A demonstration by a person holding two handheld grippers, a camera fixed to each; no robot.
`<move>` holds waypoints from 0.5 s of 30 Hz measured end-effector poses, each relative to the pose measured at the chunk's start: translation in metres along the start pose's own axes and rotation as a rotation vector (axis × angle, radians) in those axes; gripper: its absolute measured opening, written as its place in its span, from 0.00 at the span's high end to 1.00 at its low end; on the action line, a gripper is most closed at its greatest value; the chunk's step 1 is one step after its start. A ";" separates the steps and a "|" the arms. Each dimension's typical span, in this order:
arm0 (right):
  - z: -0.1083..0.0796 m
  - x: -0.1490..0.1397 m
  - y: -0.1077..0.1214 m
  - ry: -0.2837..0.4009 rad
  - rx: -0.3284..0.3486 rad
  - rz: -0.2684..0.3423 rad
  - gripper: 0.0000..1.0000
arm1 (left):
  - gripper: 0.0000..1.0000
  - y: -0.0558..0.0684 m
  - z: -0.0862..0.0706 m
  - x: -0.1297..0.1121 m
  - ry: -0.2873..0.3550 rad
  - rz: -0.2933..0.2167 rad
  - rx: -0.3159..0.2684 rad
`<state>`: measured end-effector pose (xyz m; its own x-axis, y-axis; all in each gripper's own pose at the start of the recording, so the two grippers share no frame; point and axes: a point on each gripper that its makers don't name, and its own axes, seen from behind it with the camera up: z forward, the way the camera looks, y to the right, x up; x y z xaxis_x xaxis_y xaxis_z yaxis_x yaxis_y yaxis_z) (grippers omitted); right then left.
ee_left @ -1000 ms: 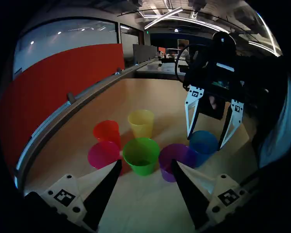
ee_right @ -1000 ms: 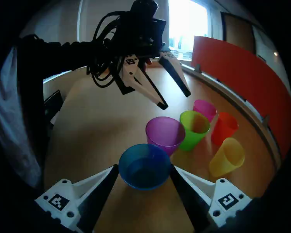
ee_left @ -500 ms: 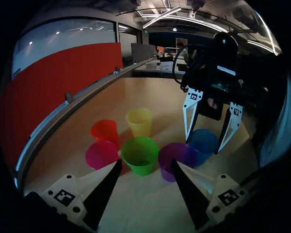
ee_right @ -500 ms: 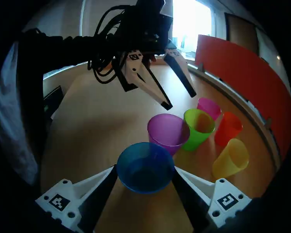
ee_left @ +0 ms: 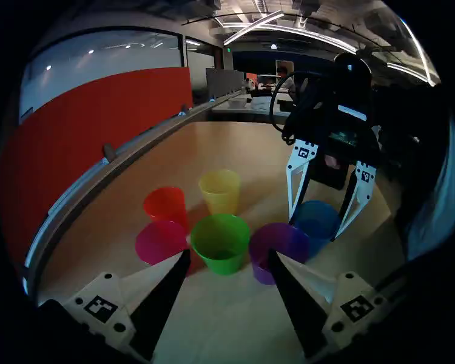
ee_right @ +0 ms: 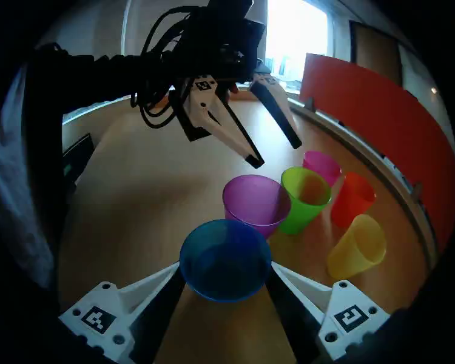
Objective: Pour water
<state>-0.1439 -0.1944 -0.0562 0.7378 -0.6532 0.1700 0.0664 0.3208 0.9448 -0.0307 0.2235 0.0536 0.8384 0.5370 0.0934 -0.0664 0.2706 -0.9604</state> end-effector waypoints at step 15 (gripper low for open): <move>0.002 -0.009 0.009 0.046 -0.039 0.008 0.11 | 0.07 -0.007 0.001 -0.003 -0.005 -0.003 0.017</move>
<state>-0.1514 -0.1864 -0.0488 0.7683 -0.6189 0.1635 0.0863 0.3532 0.9316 -0.0331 0.2208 0.0604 0.8357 0.5404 0.0981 -0.0726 0.2857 -0.9556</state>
